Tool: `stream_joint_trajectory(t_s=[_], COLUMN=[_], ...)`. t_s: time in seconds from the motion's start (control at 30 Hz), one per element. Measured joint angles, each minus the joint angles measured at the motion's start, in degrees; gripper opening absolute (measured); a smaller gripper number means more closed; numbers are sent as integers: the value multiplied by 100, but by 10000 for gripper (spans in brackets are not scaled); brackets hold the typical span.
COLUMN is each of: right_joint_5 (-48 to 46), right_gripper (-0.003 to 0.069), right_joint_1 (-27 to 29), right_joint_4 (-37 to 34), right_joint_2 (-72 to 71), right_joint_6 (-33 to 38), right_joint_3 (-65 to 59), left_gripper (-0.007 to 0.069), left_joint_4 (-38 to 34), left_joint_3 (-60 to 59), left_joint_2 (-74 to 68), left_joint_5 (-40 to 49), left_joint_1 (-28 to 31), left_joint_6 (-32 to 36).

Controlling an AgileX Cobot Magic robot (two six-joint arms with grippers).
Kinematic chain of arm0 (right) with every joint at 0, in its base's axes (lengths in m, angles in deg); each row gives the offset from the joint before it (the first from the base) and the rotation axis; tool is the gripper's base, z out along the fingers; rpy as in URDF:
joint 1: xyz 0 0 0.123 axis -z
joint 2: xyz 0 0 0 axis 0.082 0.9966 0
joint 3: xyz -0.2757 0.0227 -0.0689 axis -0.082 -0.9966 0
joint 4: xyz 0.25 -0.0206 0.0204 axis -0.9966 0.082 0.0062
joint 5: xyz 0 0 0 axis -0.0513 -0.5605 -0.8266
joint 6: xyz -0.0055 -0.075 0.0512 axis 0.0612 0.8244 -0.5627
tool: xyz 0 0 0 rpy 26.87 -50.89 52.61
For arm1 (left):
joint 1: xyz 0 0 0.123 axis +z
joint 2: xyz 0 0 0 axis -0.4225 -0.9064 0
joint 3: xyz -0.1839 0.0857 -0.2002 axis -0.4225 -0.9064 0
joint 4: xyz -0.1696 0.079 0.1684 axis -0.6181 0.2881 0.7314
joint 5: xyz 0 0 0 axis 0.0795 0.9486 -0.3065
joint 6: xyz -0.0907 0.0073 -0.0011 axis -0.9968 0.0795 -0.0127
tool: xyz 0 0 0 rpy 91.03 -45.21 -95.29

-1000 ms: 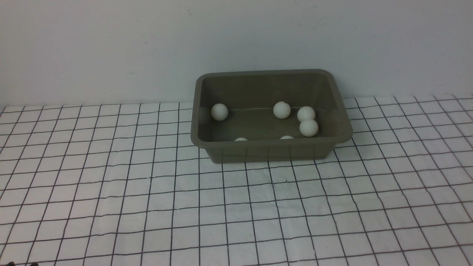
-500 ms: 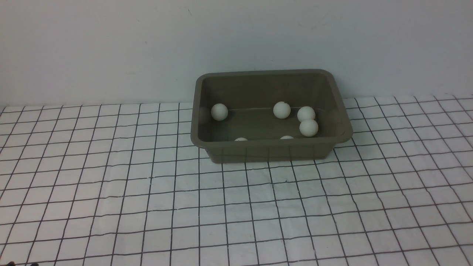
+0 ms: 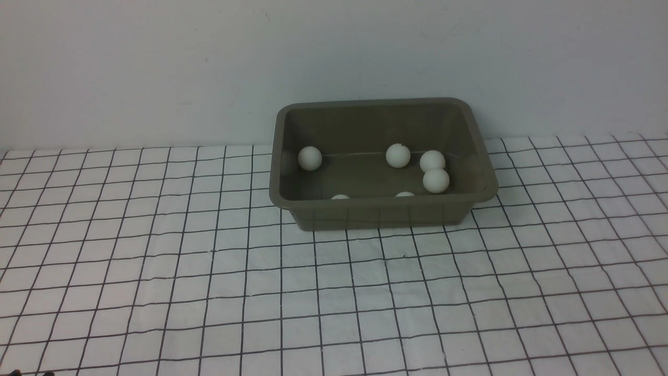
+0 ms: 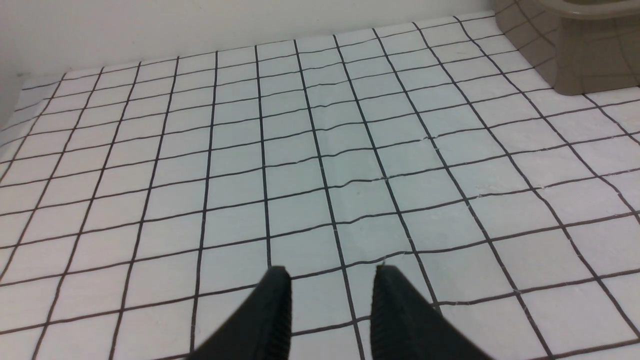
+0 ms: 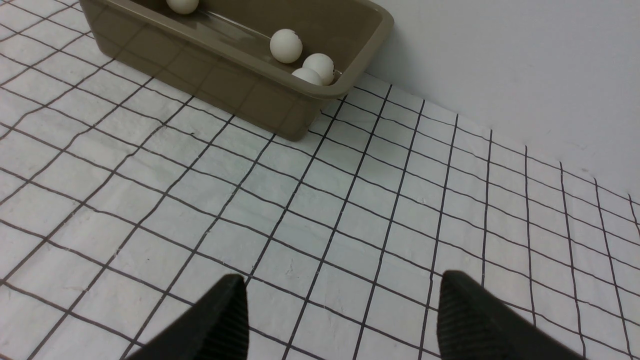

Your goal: Put the table tennis balls into the box on the white checkered tablecloth.

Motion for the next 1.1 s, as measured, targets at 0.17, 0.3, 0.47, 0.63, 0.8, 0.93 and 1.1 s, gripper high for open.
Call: stream_joint_trajectory(t_s=[0.17,0.3,0.47,0.63,0.8,0.93,1.1], right_joint_5=[0,21,148,191,286,291,540], right_gripper=[463,463,463,463,463,463,463], right_joint_1=[0,0,0,0,0,0,38], right_joint_4=[0,6,10,4,-59,-350,-711], right_joint_2=[0,0,0,65,103,72,1], right_joint_6=[0,0,0,0,0,0,17], right_joint_3=[0,0,0,0,0,0,0], left_gripper=[209,209,209,209,209,209,209], left_joint_4=[0,0,0,0,0,0,0], left_joint_3=[0,0,0,0,0,0,0], left_joint_2=[0,0,0,0,0,0,0], left_joint_5=[0,0,0,0,0,0,5], left_joint_1=[0,0,0,0,0,0,0], left_joint_6=[0,0,0,0,0,0,0])
